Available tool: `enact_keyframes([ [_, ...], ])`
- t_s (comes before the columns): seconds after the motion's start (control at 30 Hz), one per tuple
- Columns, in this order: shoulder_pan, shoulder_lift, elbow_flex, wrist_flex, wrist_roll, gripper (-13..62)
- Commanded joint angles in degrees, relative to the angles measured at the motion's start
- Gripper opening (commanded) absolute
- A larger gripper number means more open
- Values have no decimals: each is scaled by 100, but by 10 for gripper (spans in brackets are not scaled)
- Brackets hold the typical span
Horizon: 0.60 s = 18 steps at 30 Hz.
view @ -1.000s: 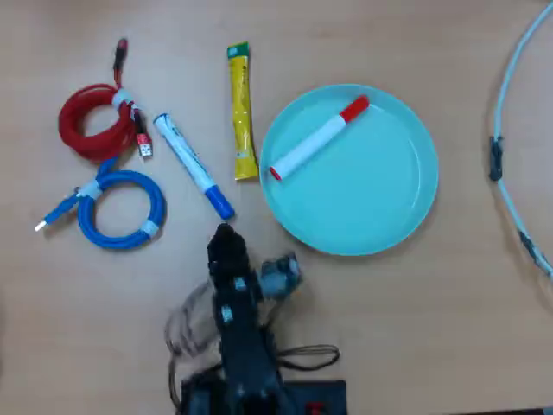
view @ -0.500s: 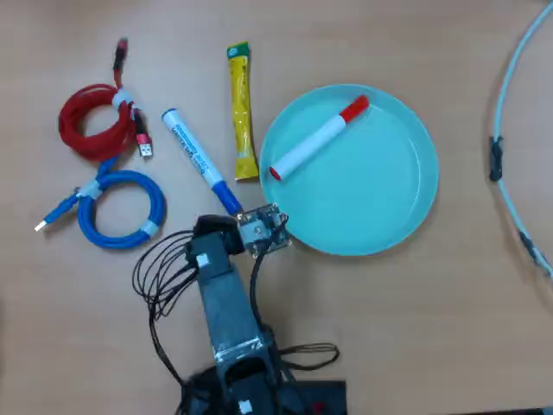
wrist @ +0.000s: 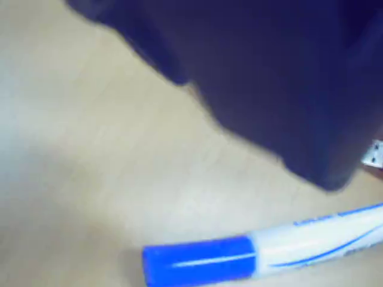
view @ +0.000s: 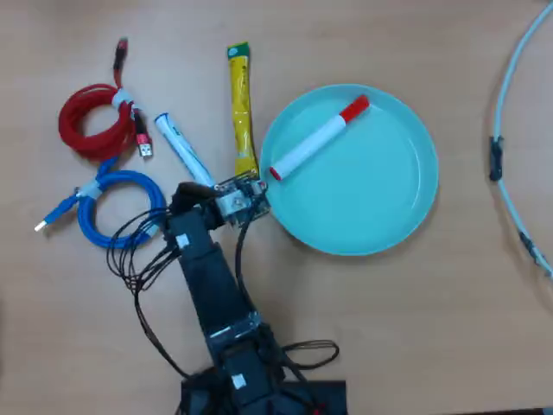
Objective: Pick up the blue pen and put it in the green bowl
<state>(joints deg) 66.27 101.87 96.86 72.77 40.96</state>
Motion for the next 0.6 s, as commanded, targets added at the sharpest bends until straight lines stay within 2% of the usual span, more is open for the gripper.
enact_keyframes([
  [0.0, -88, -9, -615, -35, 439, 224],
  [0.57, -396, -800, -896, -387, 1934, 225],
])
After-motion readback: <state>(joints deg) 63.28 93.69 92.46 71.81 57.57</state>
